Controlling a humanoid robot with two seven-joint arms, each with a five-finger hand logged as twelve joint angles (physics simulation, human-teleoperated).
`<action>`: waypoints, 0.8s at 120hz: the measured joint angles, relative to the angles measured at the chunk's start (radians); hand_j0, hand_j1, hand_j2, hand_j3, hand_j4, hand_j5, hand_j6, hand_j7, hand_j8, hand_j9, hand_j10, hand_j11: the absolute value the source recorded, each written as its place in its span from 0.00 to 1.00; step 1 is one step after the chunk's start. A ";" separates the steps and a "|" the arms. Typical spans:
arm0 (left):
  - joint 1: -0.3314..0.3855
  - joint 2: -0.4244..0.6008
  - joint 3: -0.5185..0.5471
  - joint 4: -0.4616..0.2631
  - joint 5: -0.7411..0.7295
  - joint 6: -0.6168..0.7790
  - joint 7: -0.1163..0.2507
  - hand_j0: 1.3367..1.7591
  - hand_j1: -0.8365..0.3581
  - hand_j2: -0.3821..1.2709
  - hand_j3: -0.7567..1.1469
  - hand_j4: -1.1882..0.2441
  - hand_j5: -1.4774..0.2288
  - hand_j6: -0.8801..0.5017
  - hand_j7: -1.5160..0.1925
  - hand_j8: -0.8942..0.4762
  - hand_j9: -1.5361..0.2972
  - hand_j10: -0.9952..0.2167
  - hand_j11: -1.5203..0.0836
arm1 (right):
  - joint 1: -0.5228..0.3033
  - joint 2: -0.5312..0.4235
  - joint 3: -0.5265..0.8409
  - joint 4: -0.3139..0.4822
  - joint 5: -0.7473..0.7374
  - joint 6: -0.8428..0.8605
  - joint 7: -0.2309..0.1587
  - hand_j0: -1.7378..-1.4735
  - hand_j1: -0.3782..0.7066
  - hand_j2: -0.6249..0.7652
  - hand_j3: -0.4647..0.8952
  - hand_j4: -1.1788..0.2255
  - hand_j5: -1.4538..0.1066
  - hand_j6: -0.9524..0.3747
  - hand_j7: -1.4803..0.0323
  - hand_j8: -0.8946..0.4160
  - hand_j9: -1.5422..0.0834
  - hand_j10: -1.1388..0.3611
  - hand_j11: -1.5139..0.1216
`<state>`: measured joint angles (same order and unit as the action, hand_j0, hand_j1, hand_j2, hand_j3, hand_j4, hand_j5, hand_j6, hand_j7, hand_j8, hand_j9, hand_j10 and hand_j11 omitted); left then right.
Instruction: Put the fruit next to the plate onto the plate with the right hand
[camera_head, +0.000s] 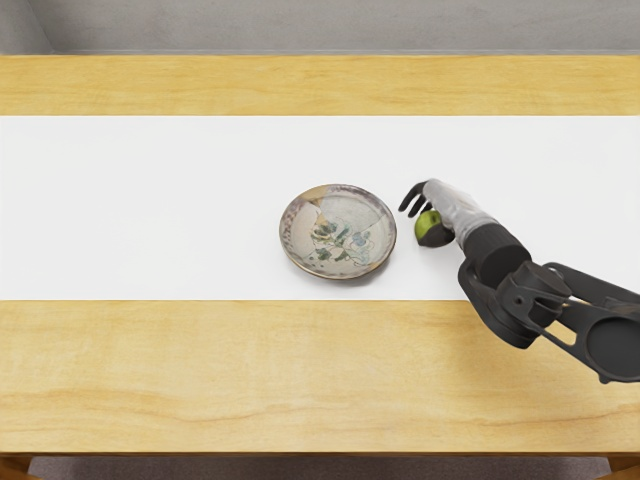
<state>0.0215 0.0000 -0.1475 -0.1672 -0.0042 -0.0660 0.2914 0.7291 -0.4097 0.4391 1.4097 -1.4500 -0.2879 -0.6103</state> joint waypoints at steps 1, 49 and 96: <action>0.000 0.000 0.000 0.000 0.000 0.000 0.000 0.76 0.98 0.23 0.40 0.82 0.86 0.63 0.88 0.65 0.83 0.81 0.94 | 0.000 0.000 0.000 0.000 0.001 0.000 0.000 0.31 0.62 0.52 0.34 0.42 0.44 0.27 0.47 0.36 0.47 0.49 0.45; 0.000 0.000 0.000 0.000 0.000 0.000 0.000 0.76 0.98 0.23 0.40 0.82 0.86 0.63 0.88 0.65 0.83 0.81 0.94 | -0.009 -0.013 0.013 0.006 0.011 -0.013 0.002 0.33 0.68 0.72 0.34 0.26 0.23 0.10 0.27 0.45 0.27 0.53 0.24; 0.000 0.000 0.000 0.000 0.000 0.000 0.000 0.76 0.98 0.23 0.40 0.82 0.86 0.63 0.88 0.65 0.83 0.81 0.94 | 0.003 -0.017 0.107 0.069 0.021 -0.075 0.000 0.31 0.67 0.87 0.34 0.24 0.17 0.06 0.23 0.39 0.24 0.47 0.23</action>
<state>0.0215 0.0000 -0.1473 -0.1672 -0.0041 -0.0660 0.2915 0.7326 -0.4263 0.5459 1.4785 -1.4294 -0.3629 -0.6103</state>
